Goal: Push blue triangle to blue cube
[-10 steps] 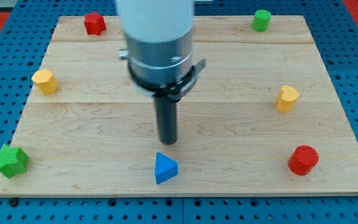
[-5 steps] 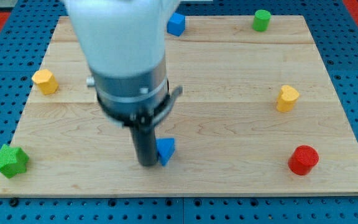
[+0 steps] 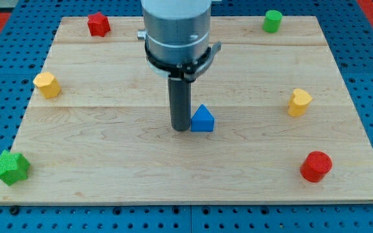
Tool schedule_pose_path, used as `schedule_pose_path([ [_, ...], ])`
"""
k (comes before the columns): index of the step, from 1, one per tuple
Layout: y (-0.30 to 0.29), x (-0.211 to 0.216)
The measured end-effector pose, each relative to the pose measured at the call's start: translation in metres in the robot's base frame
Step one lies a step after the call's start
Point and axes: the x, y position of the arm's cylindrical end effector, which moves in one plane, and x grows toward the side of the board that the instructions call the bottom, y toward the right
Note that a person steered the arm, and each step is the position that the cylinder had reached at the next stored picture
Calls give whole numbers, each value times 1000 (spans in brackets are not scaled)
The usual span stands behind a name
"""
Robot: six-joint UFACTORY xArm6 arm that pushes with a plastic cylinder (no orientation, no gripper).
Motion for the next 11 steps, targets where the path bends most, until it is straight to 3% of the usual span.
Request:
schedule_pose_path([
  [1, 0, 36],
  [3, 71, 16],
  [4, 50, -20],
  [7, -8, -19],
  [10, -48, -138],
  [11, -48, -127],
])
